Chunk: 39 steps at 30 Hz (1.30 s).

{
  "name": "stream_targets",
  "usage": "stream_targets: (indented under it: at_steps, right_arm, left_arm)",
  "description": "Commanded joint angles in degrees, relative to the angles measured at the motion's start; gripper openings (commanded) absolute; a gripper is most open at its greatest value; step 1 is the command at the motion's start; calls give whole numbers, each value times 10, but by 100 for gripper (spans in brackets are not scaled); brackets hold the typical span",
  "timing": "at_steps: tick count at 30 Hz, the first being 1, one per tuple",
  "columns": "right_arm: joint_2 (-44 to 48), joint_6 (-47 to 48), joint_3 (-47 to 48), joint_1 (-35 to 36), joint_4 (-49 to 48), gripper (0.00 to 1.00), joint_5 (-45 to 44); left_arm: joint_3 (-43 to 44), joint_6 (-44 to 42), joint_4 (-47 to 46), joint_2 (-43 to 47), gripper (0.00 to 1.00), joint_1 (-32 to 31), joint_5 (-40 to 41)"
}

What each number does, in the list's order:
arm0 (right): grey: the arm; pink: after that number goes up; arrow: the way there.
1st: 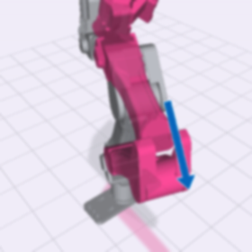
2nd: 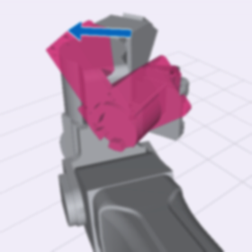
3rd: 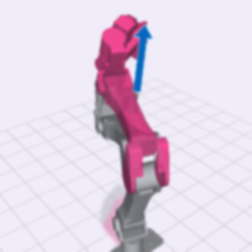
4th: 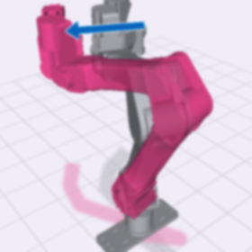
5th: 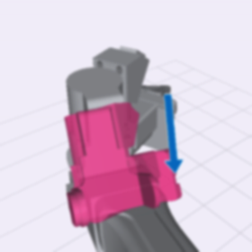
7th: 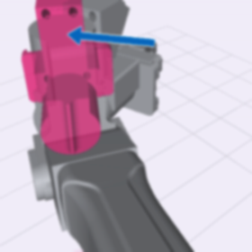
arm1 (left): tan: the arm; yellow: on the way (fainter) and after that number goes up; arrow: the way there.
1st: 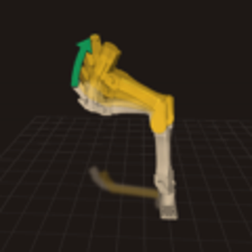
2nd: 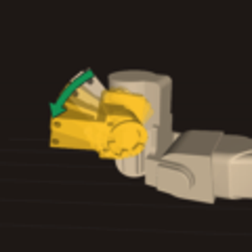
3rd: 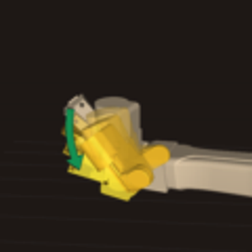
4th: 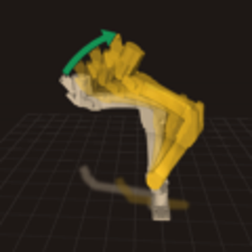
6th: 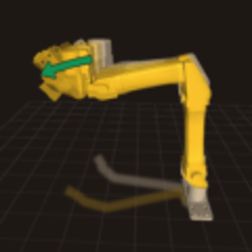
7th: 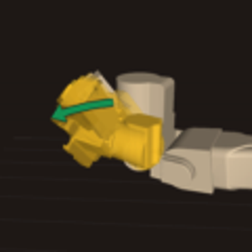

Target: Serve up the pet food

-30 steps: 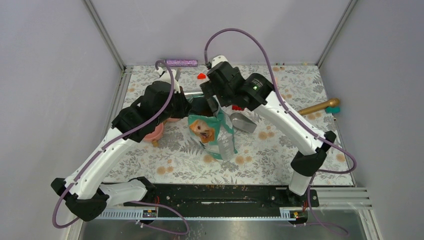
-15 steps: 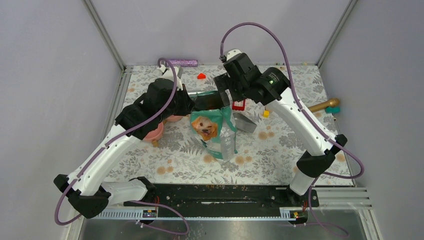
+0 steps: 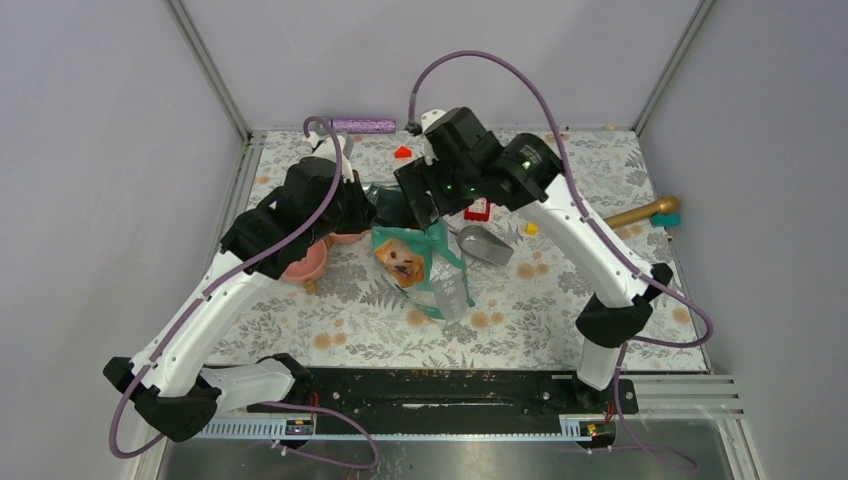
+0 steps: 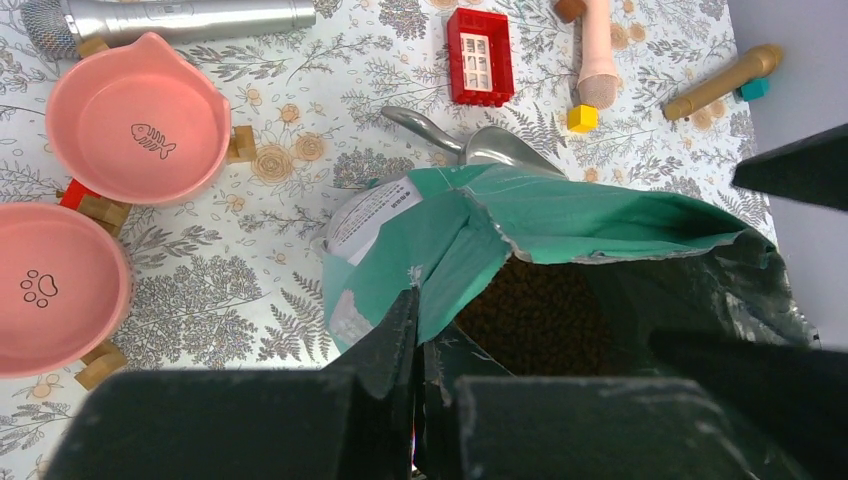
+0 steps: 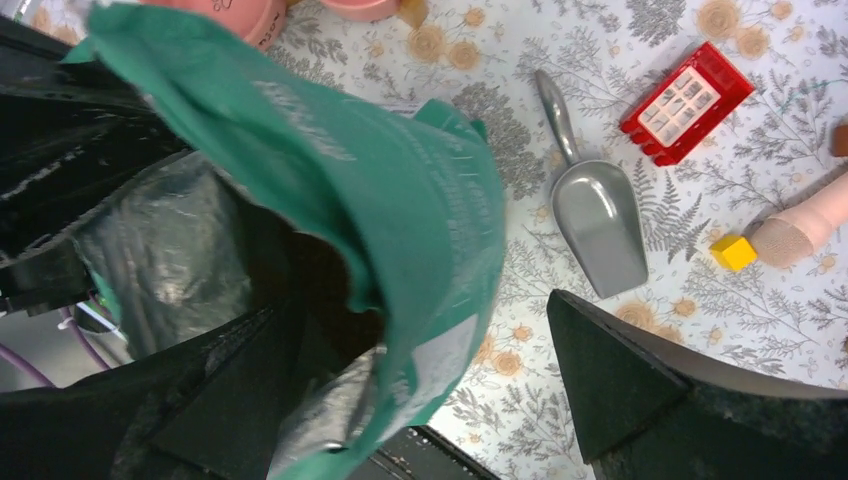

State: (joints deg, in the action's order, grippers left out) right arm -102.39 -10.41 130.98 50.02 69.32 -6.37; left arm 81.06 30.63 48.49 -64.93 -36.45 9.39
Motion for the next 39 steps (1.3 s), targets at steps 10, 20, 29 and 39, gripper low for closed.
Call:
stream_targets:
  at_steps: [10, 20, 29, 39]
  right_arm:
    - [17, -51, -116, 61, 59, 88, -194]
    - [213, -70, -269, -84, 30, 0, -409]
    - [303, -23, -355, -136, -75, 0, -213]
    - [352, -22, -399, -176, -121, 0, -279]
  left_arm:
    - [20, -15, 21, 5, 0, 9, 32]
    - [34, -20, 45, 18, 0, 22, 110]
    - [42, -31, 38, 2, 0, 63, 40]
    - [117, 2, 25, -69, 99, 52, -137]
